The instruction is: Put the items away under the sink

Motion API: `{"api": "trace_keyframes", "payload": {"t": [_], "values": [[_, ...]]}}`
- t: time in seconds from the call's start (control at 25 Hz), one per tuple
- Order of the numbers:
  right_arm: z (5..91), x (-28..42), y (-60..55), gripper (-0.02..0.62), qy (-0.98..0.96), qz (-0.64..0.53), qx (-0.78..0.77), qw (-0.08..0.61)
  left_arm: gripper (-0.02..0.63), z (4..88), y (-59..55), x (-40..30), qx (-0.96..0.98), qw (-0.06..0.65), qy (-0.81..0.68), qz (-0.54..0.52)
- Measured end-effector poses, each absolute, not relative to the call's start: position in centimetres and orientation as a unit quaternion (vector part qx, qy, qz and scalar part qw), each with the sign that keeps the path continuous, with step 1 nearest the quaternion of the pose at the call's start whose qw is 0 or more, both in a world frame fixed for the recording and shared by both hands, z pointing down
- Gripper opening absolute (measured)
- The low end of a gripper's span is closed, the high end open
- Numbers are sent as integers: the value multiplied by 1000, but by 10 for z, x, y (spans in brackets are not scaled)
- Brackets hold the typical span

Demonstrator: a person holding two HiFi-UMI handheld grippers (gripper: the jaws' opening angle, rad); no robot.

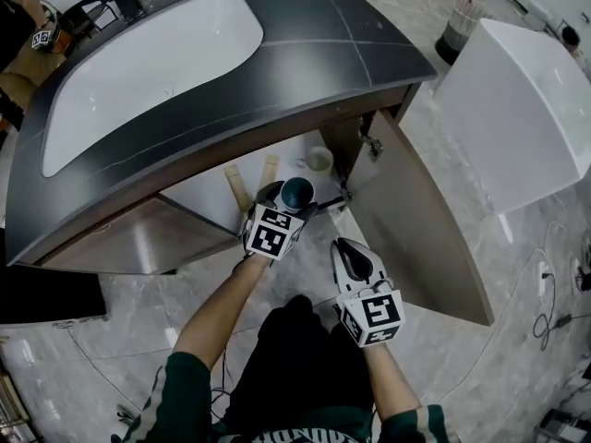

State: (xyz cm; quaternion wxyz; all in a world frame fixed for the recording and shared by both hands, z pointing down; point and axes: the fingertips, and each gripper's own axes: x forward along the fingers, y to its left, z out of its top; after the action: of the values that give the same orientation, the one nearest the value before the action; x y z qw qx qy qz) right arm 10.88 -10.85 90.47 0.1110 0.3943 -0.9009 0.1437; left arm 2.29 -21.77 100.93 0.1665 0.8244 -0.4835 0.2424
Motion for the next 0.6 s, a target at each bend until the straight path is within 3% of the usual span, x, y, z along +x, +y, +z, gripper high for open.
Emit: {"api": "trace_keyframes", "payload": {"t": [0.6], "values": [[961,132,-114,60,-903,155,390,87,387,1088,-271,-13,775,193,-559,221]]}}
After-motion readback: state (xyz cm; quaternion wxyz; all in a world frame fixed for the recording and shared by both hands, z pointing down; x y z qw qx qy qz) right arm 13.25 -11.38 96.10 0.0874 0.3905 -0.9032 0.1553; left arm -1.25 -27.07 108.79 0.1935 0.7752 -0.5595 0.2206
